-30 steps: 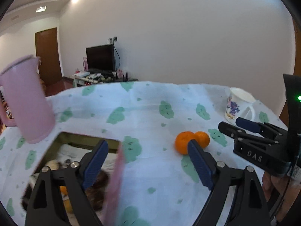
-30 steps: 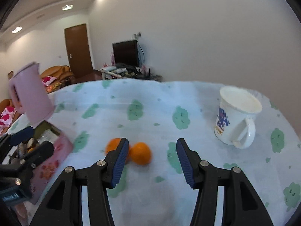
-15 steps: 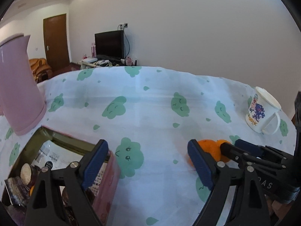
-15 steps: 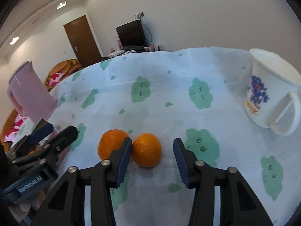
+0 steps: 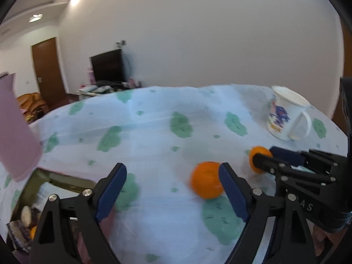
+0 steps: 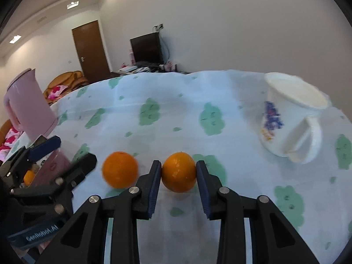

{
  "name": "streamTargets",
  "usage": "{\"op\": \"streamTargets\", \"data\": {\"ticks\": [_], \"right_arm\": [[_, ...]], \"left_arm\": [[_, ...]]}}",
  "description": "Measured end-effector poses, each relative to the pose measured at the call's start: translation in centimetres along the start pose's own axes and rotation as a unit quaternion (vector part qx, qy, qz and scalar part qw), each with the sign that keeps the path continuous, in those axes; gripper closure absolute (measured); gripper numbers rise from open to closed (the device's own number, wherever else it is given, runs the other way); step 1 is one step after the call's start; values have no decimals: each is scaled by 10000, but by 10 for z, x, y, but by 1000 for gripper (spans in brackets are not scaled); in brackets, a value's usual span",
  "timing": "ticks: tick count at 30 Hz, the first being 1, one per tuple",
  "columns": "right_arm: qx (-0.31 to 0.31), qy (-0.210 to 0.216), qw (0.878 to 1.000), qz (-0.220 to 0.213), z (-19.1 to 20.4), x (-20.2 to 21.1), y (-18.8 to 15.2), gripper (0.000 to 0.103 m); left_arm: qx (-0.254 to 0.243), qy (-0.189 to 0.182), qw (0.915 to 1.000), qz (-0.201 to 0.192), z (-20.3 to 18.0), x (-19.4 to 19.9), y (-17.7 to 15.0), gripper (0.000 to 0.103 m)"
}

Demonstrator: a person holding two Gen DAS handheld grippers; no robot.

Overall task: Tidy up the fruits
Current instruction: 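Grasp one orange with the left tool while the right tool grasps the other orange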

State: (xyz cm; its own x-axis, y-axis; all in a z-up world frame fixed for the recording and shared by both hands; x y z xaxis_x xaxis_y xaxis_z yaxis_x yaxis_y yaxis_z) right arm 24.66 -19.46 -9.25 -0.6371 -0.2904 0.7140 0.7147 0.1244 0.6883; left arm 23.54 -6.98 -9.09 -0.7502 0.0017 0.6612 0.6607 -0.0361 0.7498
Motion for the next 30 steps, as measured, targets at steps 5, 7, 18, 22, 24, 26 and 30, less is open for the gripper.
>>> {"op": "streamTargets", "data": {"ticks": [5, 7, 18, 22, 24, 26, 30], "right_arm": [[-121, -160, 9998, -26, -14, 5, -2, 69], [-149, -173, 9997, -48, -17, 7, -2, 69], [-243, -110, 9996, -61, -20, 8, -3, 69], [-178, -63, 9997, -157, -18, 12, -3, 69], [-139, -40, 9997, -208, -17, 14, -4, 69], [-104, -25, 9996, -270, -16, 17, -4, 69], [-110, 20, 9993, -368, -16, 21, -4, 69]], "left_arm": [[-130, -325, 9989, 322, -17, -16, 2, 24], [-142, -398, 9978, 521, -21, -25, 3, 30], [-72, -847, 9917, 965, -28, -40, -2, 54], [-39, -897, 9914, 948, -26, -39, -2, 55], [-38, -890, 9921, 882, -26, -35, -2, 55], [-55, -865, 9928, 821, -26, -33, -1, 55], [-116, -739, 9953, 616, -27, -24, 0, 55]]}}
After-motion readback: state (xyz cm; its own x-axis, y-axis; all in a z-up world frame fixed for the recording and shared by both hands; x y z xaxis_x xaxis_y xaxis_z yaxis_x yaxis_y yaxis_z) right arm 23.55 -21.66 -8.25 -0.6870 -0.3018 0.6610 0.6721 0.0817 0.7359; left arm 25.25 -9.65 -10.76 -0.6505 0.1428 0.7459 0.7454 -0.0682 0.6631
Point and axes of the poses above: each gripper's, at about its wrist camera, not at the fingertips, and x roughly against the way its jaws point, z to its left, y to its top, the point moved 3 cm from there along -x, roughly the way its jaws point, and after that the axes turned 5 degrees about z, right-handed, at the moved point
